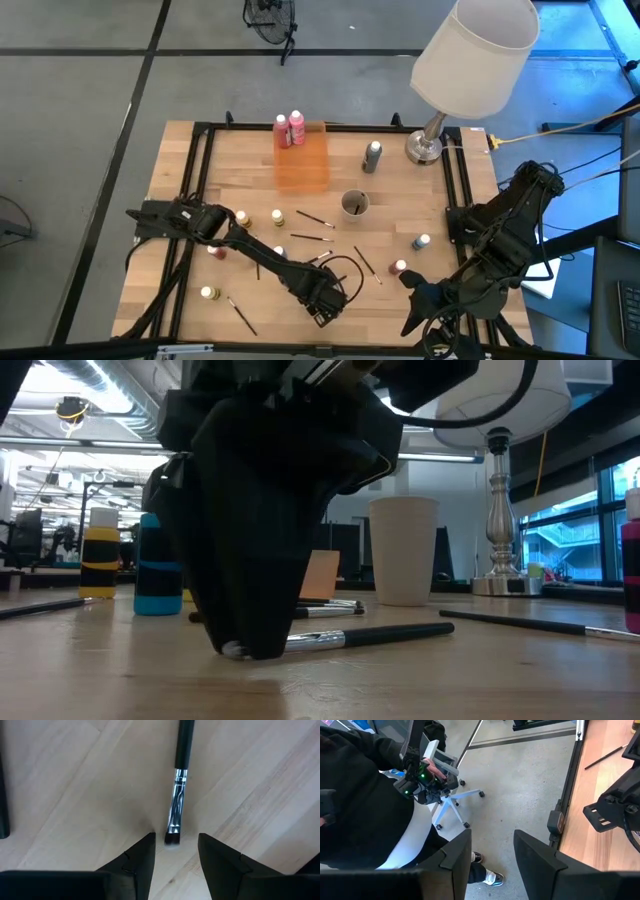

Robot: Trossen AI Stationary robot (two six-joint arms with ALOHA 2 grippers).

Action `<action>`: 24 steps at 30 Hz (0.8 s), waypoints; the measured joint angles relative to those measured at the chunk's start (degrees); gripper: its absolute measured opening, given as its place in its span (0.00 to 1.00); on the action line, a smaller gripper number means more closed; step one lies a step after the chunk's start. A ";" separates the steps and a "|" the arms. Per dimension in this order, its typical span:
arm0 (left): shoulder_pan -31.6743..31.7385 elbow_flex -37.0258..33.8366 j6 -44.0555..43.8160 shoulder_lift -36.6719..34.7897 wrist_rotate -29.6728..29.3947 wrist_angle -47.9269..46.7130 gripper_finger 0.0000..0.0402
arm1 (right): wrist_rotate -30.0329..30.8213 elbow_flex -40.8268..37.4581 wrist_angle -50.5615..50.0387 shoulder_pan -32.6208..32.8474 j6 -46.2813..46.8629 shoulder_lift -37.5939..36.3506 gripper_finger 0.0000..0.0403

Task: Pick & Place Paint Supplies
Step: Put the black paint brush into the light brown cup

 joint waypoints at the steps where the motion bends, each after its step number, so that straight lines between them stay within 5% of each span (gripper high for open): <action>1: 0.08 0.00 0.31 0.00 0.17 -0.02 0.36 | 0.00 0.00 0.01 0.00 0.01 0.00 0.37; 24: 1.41 0.09 4.95 1.88 1.75 -0.72 0.30 | 0.07 0.00 0.10 0.00 0.01 0.00 0.38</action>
